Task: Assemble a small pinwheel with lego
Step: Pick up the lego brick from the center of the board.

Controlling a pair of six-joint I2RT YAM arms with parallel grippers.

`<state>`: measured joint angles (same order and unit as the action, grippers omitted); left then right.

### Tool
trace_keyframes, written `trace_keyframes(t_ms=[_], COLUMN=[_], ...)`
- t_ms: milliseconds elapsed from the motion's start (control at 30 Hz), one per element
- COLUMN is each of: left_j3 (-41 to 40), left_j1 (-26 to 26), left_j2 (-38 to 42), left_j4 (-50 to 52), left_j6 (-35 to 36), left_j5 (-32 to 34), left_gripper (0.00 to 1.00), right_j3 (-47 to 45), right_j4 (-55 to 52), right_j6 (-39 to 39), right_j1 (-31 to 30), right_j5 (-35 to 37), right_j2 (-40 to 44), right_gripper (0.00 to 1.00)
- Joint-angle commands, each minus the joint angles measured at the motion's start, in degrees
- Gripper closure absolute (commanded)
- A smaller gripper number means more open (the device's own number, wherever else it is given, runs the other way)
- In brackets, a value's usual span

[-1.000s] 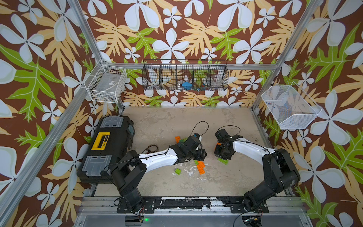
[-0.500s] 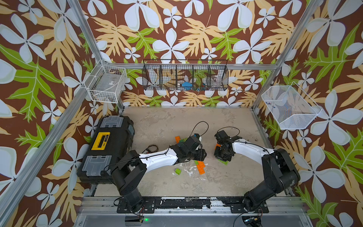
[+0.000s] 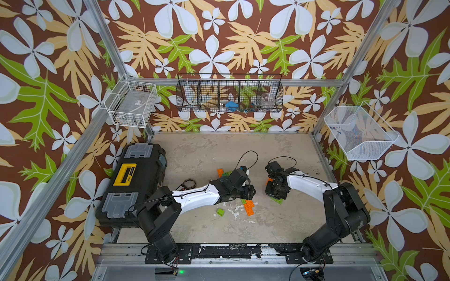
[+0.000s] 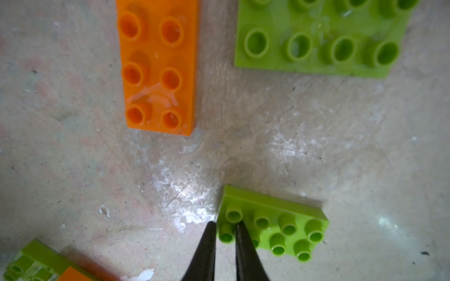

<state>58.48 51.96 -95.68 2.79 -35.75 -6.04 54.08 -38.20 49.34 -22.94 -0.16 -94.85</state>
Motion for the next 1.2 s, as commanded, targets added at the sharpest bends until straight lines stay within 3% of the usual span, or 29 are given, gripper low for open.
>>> trace_keyframes(t_ms=[0, 467, 833, 1167], left_j3=[-0.1, -2.9, -10.3, -15.7], left_j1=[0.0, -2.1, -5.1, -7.1], left_j2=[0.5, 5.0, 13.1, 16.3], left_j4=[0.1, -0.2, -1.2, -3.2], left_j6=[1.2, 0.0, -4.0, -7.4], left_j5=[0.7, 0.7, 0.1, -2.0], left_gripper=[0.37, 0.37, 0.37, 0.37], right_j3=[-0.9, 0.0, -1.2, 3.3], right_j4=[0.4, -1.5, -2.4, -4.7], right_j6=[-0.7, -3.0, -9.8, -15.9], right_j1=[0.1, -1.4, -2.8, -7.4], right_j5=[3.0, 4.3, 4.5, 5.7], right_j2=[-2.1, -0.6, 3.5, 3.0], right_gripper=[0.83, 0.92, 0.93, 0.93])
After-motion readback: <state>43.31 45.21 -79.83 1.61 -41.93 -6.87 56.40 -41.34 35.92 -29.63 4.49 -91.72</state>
